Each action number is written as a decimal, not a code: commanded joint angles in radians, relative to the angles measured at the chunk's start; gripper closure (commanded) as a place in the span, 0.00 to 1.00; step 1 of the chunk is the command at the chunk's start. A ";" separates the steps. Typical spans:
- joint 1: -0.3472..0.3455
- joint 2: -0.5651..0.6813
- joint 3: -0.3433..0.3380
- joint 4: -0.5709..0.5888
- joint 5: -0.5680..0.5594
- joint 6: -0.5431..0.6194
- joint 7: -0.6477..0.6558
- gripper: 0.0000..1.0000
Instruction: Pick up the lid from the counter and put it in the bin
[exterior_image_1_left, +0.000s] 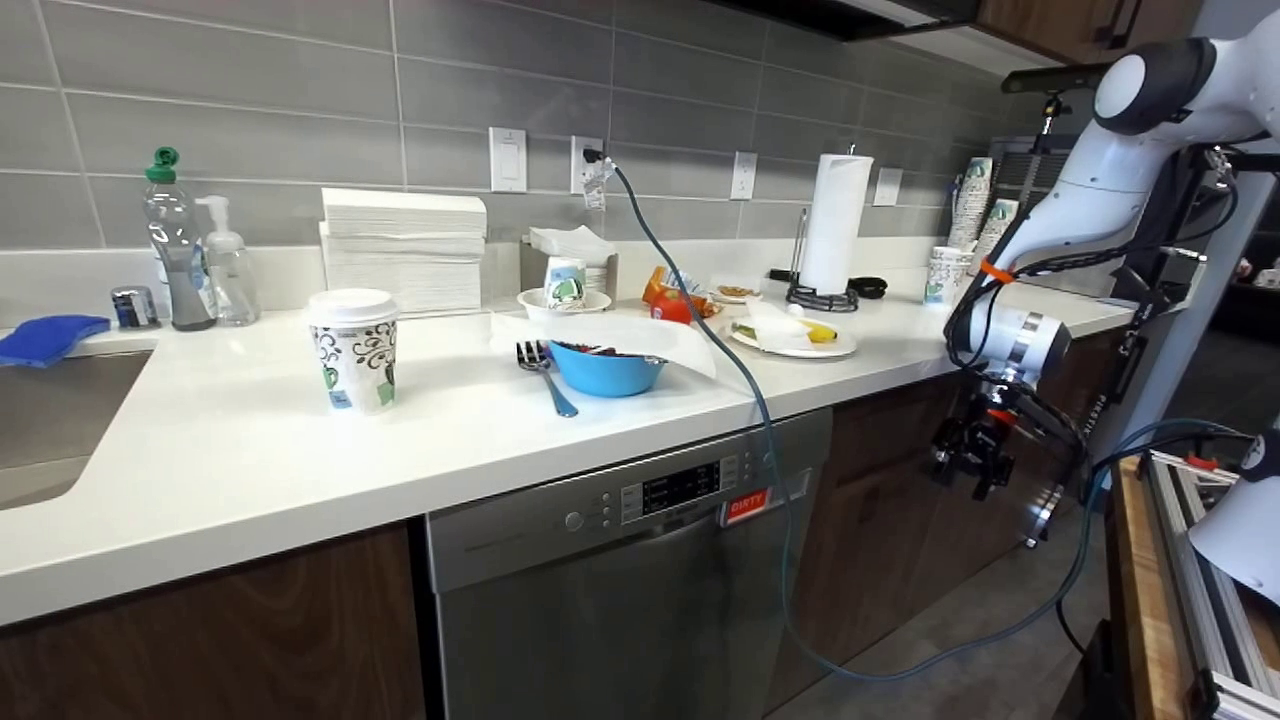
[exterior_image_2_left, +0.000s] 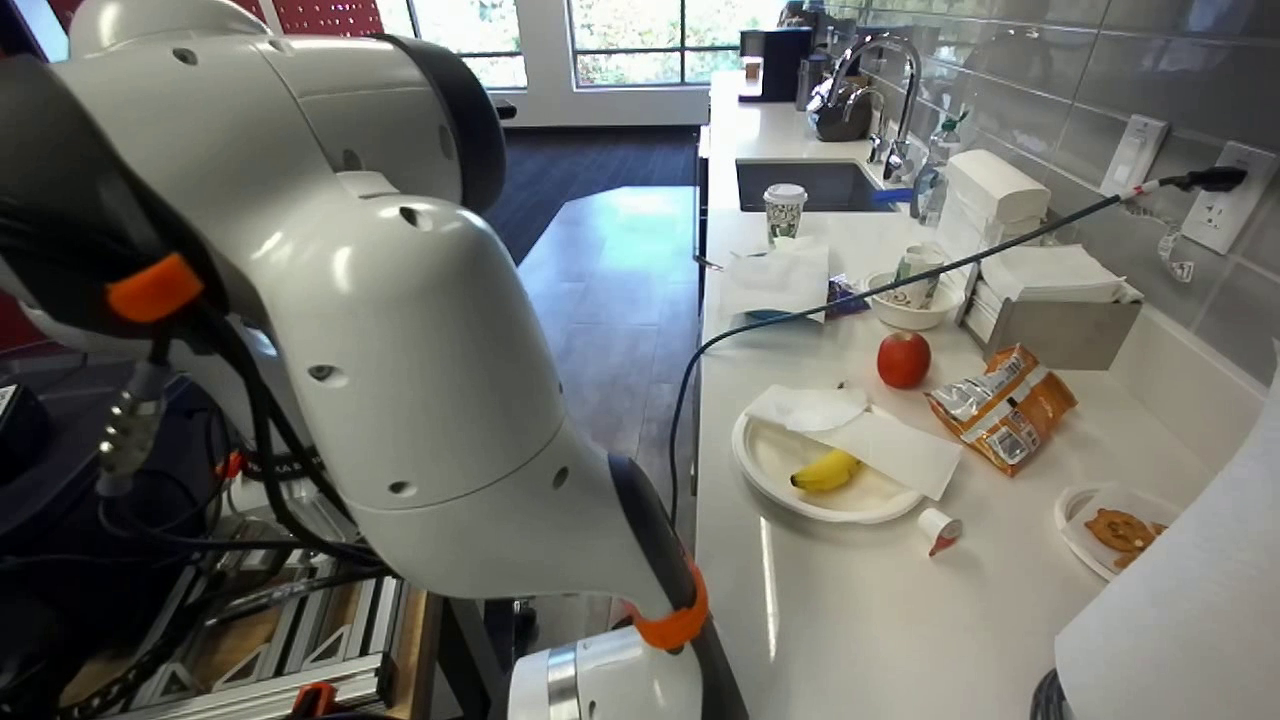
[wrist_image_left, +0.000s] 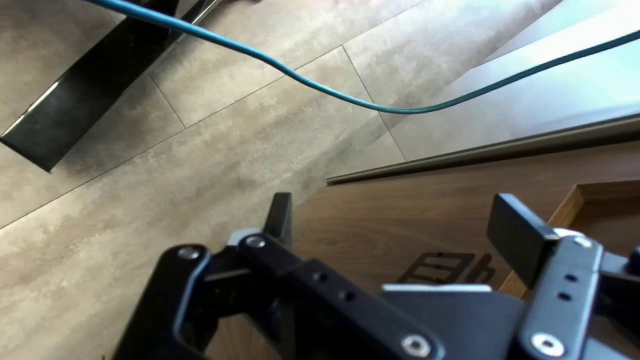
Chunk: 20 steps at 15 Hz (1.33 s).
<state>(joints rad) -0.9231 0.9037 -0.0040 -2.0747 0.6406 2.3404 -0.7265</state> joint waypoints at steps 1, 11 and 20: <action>0.000 -0.060 0.036 -0.084 0.050 0.203 -0.064 0.00; -0.236 -0.252 0.375 -0.439 0.179 1.012 -0.304 0.00; -0.216 -0.463 0.526 -0.738 0.199 1.188 -0.281 0.00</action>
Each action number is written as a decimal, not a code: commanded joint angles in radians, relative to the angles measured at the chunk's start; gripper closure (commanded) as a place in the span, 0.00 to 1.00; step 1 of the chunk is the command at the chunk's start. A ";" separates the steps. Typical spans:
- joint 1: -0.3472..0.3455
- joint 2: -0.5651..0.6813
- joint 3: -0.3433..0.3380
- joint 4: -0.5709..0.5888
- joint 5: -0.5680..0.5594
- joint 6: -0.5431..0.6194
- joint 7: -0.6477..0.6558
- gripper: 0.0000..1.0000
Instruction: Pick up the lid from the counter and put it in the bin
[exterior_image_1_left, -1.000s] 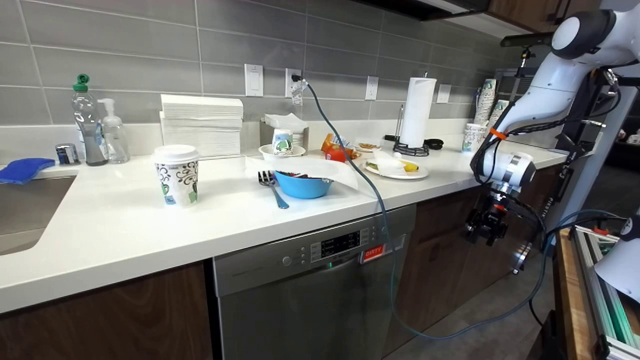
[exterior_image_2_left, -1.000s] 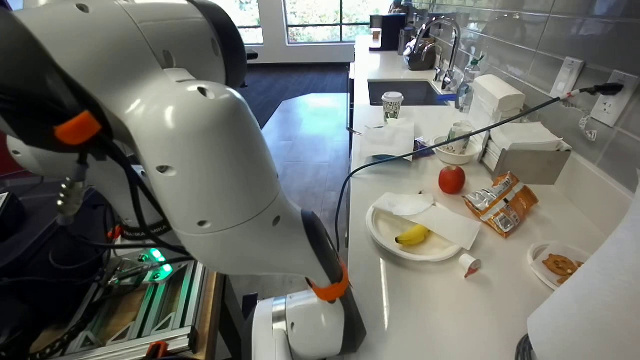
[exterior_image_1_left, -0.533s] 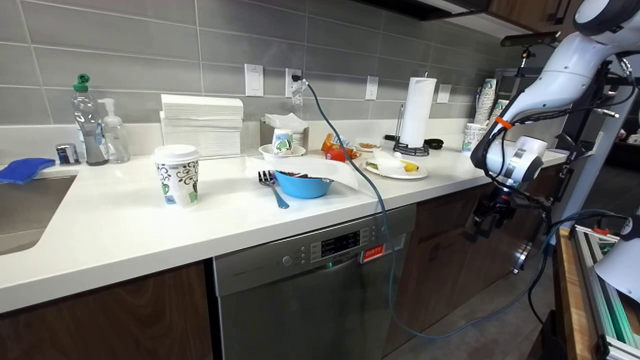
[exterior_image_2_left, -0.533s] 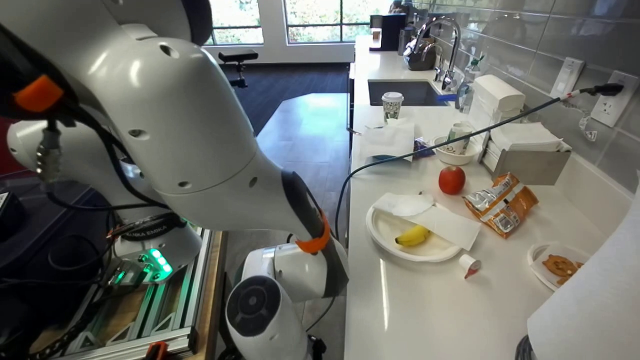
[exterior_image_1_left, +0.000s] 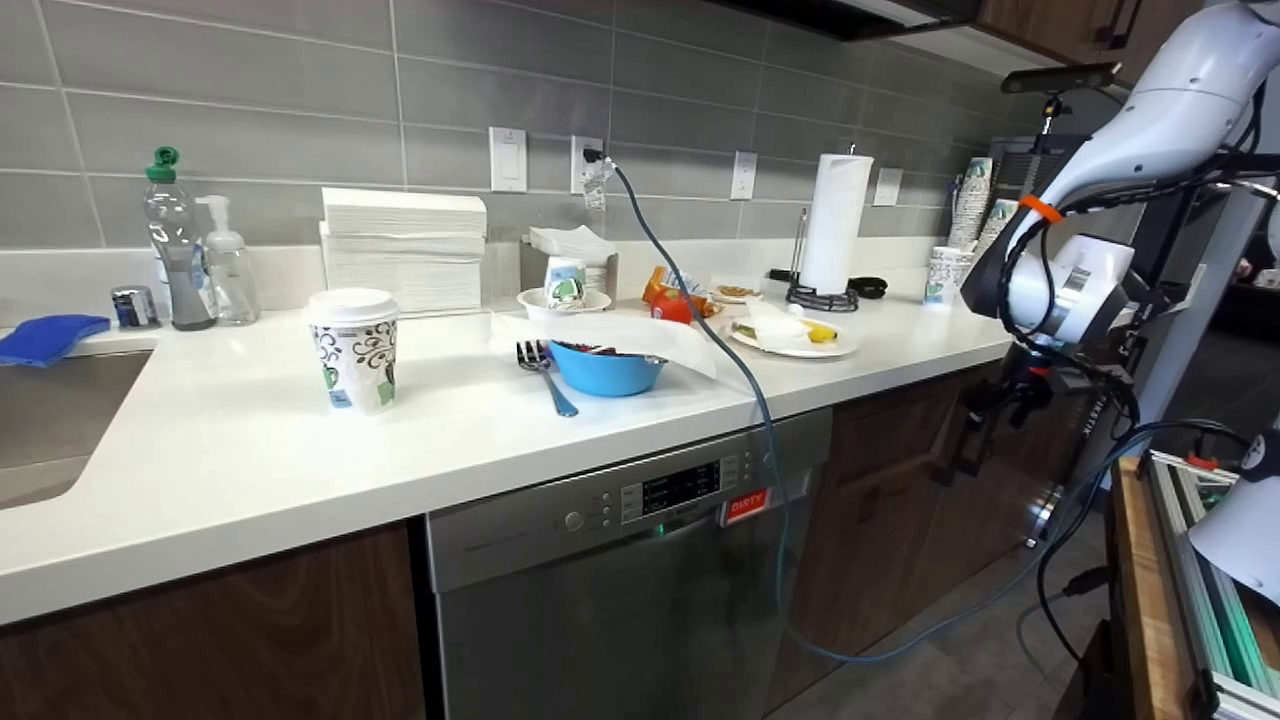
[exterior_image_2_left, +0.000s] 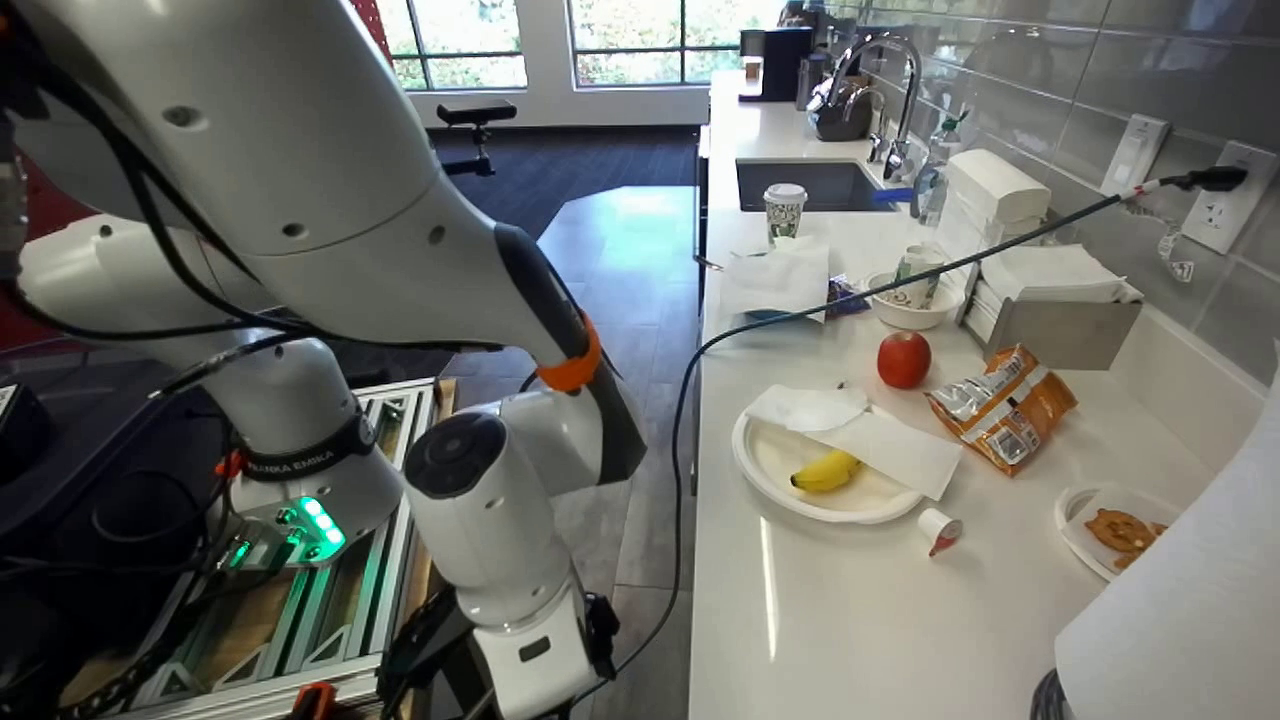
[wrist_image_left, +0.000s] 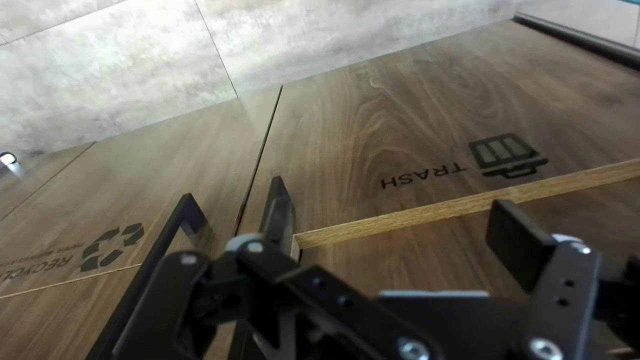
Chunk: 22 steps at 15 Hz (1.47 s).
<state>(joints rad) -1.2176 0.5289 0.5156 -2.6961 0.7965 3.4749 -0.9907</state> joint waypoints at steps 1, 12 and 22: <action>0.135 -0.114 -0.005 -0.148 0.077 0.060 -0.024 0.00; 0.439 -0.177 0.195 -0.049 0.943 -0.091 -0.308 0.00; 0.440 -0.158 0.223 -0.048 0.976 -0.083 -0.273 0.00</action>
